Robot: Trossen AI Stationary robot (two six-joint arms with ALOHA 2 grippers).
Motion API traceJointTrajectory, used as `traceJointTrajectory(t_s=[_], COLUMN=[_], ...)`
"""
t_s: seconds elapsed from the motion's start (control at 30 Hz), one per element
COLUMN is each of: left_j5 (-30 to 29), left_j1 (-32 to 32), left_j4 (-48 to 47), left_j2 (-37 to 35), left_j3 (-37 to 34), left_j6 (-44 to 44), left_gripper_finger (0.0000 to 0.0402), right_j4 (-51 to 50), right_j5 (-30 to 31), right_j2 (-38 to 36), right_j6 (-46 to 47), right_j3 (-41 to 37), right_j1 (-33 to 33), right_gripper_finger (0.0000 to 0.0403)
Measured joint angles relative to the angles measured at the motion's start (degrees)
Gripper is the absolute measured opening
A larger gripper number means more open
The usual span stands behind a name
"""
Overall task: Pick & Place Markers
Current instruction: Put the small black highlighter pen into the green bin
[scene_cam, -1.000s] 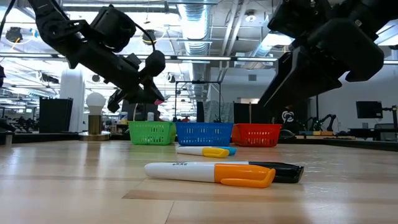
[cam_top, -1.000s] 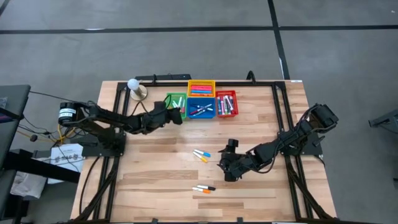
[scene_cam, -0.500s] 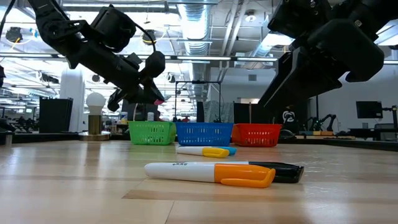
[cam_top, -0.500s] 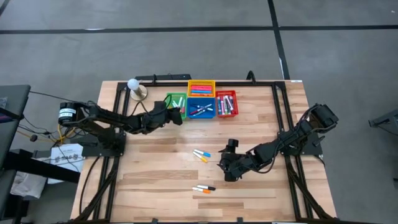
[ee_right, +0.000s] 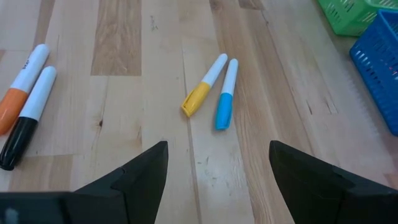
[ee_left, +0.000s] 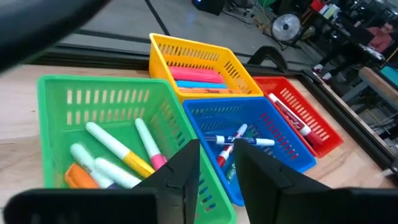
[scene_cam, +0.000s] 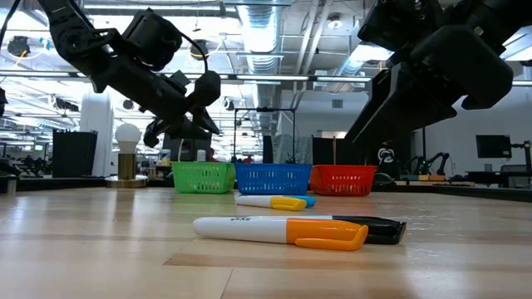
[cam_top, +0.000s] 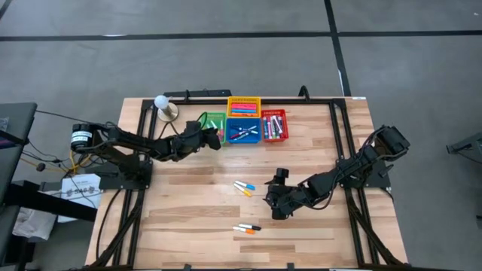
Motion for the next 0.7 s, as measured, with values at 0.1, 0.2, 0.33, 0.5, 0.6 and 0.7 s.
traceJointTrajectory(t_s=[0.1, 0.2, 0.33, 0.5, 0.6, 0.7], left_j5=[0.33, 0.51, 0.56, 0.66, 0.65, 0.67], left_j1=[-0.07, -1.17, -4.80, -13.60, -20.39, -27.65], left_j4=[0.02, 0.43, 0.90, 1.70, 2.03, 2.43], left_j2=[0.00, 0.00, 0.00, 0.00, 0.00, 0.00], left_j3=[0.00, 0.00, 0.00, 0.00, 0.00, 0.00], left_j6=[-0.04, 3.00, 12.44, 18.23, 18.36, 18.04], left_gripper_finger=[0.0104, 0.0106, 0.0106, 0.0106, 0.0105, 0.0104], right_j4=[0.00, -0.01, 0.00, 0.00, -0.01, 0.52], right_j5=[-0.02, 0.00, -0.01, -0.02, -0.04, -0.08], right_j2=[0.00, 0.00, 0.00, 0.00, 0.00, 0.00], right_j6=[0.00, 0.00, 0.02, 1.03, 2.97, 3.45], right_j3=[0.00, 0.00, 0.00, 0.00, 0.00, 0.00], right_j1=[0.00, 0.00, 0.00, 0.00, 0.00, 0.00], right_gripper_finger=[0.0270, 0.0270, 0.0270, 0.0270, 0.0270, 0.0270])
